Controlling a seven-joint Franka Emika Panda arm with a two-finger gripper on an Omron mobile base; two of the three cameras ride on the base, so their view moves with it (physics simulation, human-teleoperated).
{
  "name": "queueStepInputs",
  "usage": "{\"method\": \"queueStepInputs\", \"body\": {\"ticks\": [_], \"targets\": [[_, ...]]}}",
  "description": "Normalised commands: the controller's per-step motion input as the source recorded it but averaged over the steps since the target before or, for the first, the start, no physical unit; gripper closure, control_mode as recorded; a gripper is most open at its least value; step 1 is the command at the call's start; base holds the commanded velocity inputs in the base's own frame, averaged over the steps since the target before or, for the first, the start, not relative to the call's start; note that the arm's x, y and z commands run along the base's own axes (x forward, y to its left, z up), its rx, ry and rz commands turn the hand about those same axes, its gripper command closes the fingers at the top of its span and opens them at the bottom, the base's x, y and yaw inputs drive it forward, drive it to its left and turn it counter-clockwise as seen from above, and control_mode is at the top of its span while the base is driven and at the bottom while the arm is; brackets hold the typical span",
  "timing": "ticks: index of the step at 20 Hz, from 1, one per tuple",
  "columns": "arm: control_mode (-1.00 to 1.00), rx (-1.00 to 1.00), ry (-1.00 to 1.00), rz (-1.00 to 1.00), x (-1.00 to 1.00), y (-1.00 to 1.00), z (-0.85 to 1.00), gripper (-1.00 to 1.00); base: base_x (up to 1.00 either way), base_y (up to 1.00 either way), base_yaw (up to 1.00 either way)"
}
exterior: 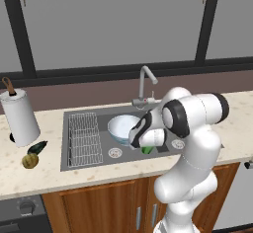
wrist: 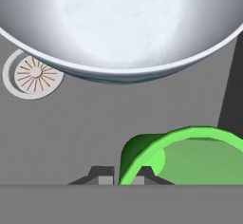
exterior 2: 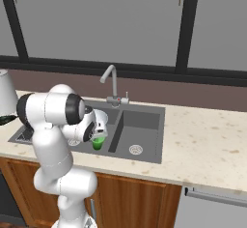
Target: Remove the squash and eggplant from the sink. Then move the bowl and cup from the counter to the sink for washing.
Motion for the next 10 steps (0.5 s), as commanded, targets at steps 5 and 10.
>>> {"method": "queueStepInputs", "body": {"ticks": [5, 10], "targets": [[-1.0, 0.0, 0.0, 0.0, 0.07, 0.0, -0.08, 1.0, 0.0, 0.0, 0.0], [-1.0, 0.0, 0.0, 0.0, 0.06, 0.0, -0.08, 1.0, 0.0, 0.0, 0.0]]}}
